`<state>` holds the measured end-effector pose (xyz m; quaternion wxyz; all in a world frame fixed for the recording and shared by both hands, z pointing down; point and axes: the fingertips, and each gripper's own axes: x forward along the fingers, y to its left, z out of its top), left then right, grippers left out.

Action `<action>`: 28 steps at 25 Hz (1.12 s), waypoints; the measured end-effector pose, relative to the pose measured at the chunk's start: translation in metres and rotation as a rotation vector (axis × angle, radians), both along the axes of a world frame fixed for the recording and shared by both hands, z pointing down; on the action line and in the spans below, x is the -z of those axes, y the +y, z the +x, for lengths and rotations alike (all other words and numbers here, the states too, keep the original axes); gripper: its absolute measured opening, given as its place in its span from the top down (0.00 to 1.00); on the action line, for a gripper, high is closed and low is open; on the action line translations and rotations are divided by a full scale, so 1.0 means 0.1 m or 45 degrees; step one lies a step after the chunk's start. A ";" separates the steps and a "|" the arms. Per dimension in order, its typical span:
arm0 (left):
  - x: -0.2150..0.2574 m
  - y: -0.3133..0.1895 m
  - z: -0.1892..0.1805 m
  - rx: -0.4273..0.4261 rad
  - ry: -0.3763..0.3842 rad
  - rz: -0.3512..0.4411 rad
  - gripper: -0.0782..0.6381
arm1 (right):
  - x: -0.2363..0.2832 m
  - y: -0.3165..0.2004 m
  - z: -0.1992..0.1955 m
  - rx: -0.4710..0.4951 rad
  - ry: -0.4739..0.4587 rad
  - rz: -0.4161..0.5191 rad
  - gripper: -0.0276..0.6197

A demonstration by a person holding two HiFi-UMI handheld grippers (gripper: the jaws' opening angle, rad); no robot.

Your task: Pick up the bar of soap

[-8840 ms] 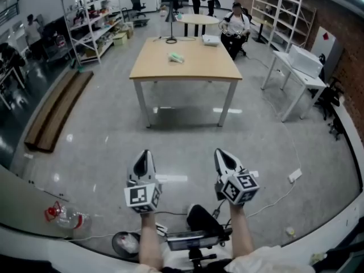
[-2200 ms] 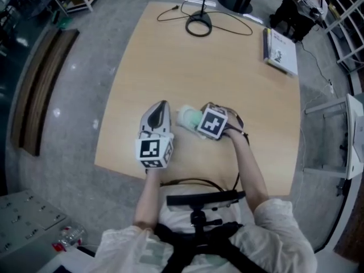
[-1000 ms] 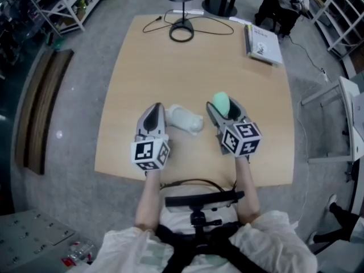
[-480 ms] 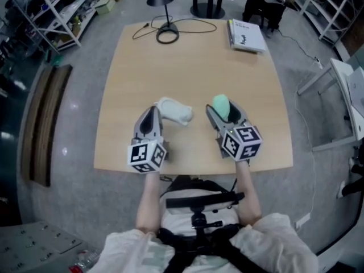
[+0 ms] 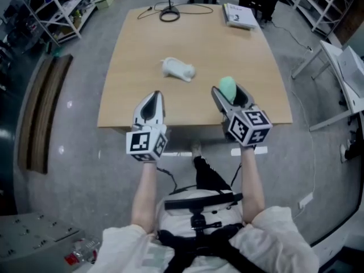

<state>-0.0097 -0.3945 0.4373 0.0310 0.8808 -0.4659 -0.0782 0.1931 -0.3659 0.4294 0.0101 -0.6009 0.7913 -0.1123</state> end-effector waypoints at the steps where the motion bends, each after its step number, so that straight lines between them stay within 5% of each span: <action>1: 0.08 0.19 -0.09 -0.006 0.005 0.025 0.87 | 0.04 0.20 -0.07 -0.005 0.010 0.006 0.50; 20: 0.50 2.99 -0.93 0.017 0.059 0.048 0.87 | 0.53 3.01 -0.84 -0.059 0.062 0.063 0.50; 28: 0.77 4.85 -0.96 -0.036 -0.005 0.143 0.87 | 0.56 4.87 -1.12 -0.010 0.016 0.113 0.50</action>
